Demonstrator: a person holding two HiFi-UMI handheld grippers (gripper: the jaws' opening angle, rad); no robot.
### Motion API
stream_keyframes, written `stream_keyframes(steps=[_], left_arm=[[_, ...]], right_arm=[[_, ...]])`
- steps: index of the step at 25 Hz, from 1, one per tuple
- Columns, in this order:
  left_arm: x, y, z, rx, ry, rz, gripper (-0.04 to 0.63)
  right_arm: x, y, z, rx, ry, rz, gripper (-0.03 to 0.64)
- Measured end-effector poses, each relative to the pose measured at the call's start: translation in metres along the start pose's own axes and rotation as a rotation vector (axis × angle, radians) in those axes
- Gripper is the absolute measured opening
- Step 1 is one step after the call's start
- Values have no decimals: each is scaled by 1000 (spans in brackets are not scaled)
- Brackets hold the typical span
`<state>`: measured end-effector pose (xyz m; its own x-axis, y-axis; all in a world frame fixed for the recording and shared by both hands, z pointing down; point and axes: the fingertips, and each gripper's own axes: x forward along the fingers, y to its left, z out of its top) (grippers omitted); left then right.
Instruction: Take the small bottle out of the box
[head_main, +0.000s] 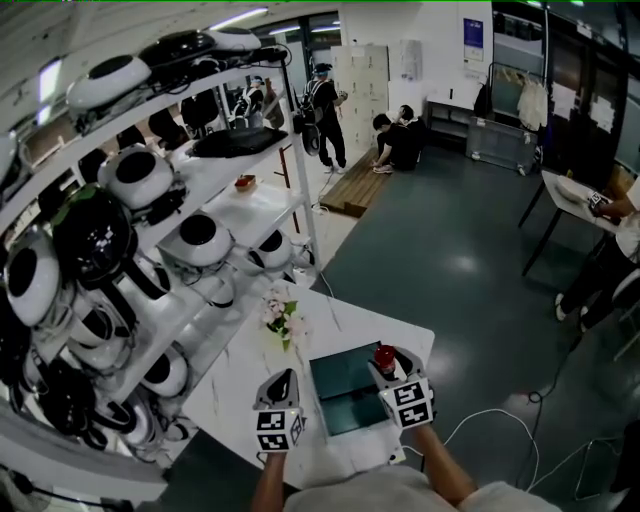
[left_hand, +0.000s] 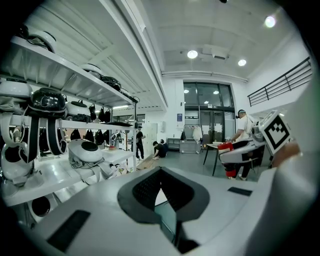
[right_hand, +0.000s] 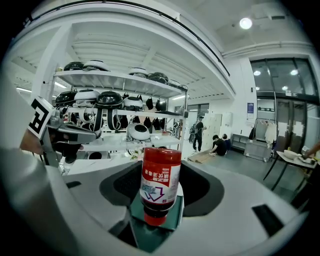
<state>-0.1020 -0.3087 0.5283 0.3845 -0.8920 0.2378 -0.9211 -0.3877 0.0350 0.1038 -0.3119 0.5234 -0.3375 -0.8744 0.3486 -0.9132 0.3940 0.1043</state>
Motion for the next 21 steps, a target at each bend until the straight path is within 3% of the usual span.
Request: stream_keyframes(steps=[21], left_arm=[[6, -5, -4, 16, 16, -23, 18]], right_arm=[[-1, 1, -8, -10, 22, -3, 247]])
